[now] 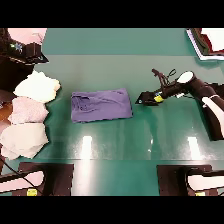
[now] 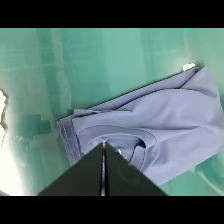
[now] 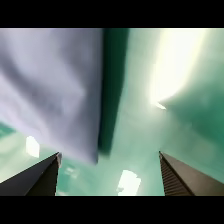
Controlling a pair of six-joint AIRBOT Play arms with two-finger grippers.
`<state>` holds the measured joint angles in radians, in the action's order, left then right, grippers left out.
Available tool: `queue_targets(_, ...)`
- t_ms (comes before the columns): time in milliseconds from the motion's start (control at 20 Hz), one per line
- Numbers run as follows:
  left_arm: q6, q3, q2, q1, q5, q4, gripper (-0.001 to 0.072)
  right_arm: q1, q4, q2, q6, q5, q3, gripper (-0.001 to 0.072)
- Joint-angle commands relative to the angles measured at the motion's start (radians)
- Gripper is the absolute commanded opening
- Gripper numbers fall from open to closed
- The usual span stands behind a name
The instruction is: Fold the shirts.
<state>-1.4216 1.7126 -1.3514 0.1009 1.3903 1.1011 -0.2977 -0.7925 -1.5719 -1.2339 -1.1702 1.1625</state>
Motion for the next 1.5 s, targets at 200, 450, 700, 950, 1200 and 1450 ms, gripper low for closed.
queue_targets(200,0.029,-0.011,0.000,0.000,-0.011,-0.033,0.0026,-0.110,0.298,-0.200,0.107,0.042,0.043,0.0657)
queue_targets(450,0.034,-0.011,0.000,0.000,-0.009,-0.040,0.0026,-0.197,0.294,-0.287,0.107,0.063,0.210,0.0278)
queue_targets(700,0.034,-0.011,0.000,-0.019,0.000,-0.078,0.0026,-0.159,0.288,-0.253,0.133,0.060,0.261,0.0014)
queue_targets(950,0.043,-0.011,0.000,-0.185,-0.036,-0.077,0.0026,0.100,0.076,-0.006,0.040,0.041,0.262,0.0014)
queue_targets(1200,0.042,-0.011,-0.002,-0.365,-0.219,-0.077,0.0026,0.481,-0.109,0.184,0.009,-0.010,0.262,0.0014)
queue_targets(1450,0.042,-0.011,-0.003,-0.488,-0.323,-0.077,0.0026,0.792,-0.088,0.188,0.007,0.038,0.262,0.0013)
